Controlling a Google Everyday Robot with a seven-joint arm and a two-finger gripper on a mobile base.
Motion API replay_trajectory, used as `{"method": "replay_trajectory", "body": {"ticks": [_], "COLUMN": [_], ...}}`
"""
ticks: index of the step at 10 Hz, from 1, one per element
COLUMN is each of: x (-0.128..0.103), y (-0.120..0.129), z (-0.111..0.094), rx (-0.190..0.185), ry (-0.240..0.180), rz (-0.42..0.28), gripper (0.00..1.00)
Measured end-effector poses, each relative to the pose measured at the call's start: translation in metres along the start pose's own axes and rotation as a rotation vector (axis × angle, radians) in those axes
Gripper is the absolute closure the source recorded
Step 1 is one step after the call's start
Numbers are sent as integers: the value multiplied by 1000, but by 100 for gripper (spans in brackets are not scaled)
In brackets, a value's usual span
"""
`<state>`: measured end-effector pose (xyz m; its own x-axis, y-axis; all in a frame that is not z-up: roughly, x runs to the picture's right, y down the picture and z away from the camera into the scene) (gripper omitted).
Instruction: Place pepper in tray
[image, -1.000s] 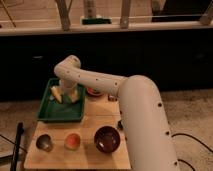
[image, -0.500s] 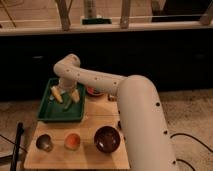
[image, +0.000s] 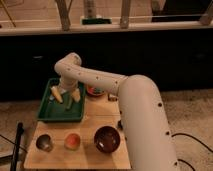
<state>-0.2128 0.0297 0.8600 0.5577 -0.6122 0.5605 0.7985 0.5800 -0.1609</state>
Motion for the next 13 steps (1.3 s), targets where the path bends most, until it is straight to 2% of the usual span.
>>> {"method": "replay_trajectory", "body": {"ticks": [7,13], "x": [6,10], "y": [2,4], "z": [-7,-13], "rx": [26,32], "ry": [-5,-4], "rz": [1,8], "gripper": [20,20]}}
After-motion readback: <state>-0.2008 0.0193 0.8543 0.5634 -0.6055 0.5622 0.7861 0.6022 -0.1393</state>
